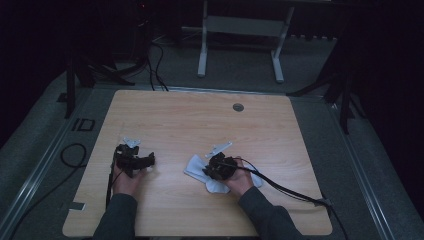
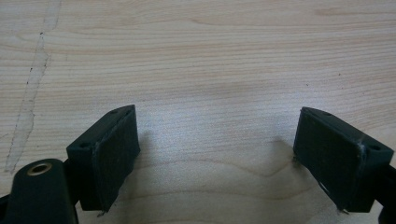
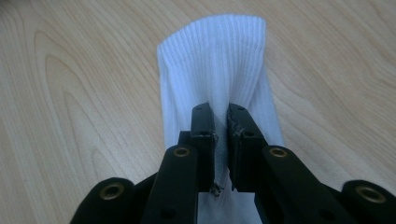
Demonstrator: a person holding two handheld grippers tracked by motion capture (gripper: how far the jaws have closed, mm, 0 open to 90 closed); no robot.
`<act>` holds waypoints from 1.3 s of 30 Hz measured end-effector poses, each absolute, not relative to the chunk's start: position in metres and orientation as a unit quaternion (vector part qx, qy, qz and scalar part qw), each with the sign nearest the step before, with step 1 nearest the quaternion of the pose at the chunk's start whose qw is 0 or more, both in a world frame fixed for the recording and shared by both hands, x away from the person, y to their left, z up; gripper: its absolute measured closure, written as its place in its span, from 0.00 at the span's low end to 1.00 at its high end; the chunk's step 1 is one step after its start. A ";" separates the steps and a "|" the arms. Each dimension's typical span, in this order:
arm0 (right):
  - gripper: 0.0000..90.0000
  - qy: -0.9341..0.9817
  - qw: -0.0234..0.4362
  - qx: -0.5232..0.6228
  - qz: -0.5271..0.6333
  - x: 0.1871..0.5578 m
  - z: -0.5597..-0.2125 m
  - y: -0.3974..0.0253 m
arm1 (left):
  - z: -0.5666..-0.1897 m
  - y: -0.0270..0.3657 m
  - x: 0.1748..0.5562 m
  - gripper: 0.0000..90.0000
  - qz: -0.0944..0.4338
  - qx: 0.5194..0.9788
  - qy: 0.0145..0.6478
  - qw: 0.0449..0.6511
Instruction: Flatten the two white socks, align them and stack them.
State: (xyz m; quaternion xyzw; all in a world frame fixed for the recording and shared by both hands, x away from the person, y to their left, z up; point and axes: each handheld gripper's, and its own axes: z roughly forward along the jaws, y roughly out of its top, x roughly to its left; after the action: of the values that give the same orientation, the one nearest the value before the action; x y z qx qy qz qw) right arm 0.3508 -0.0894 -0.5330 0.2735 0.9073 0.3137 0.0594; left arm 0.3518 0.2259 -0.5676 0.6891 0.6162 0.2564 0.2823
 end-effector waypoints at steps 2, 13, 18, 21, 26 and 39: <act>0.90 0.908 0.057 0.273 0.312 0.351 -0.534 -0.089 | -0.568 0.226 0.352 0.16 0.256 0.690 0.616 0.282; 0.64 0.907 0.078 0.274 0.311 0.352 -0.530 -0.091 | -0.568 0.226 0.352 0.16 0.257 0.689 0.616 0.282; 0.60 0.898 0.087 0.283 0.324 0.353 -0.518 -0.097 | -0.567 0.224 0.351 0.20 0.259 0.686 0.617 0.285; 0.58 0.898 0.095 0.283 0.323 0.355 -0.512 -0.101 | -0.561 0.220 0.348 0.45 0.255 0.685 0.624 0.277; 0.58 0.901 0.114 0.280 0.310 0.355 -0.505 -0.105 | -0.550 0.206 0.340 0.71 0.236 0.709 0.596 0.294; 0.58 0.903 0.150 0.284 0.286 0.355 -0.494 -0.122 | -0.528 0.142 0.319 1.00 0.192 0.778 0.480 0.358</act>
State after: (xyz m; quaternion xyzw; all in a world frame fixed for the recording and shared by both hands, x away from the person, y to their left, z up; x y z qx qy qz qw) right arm 0.3551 -0.1218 -0.4937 0.2838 0.9028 0.2862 0.1503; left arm 0.3188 0.1416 -0.5277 0.7778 0.4795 0.1922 0.3579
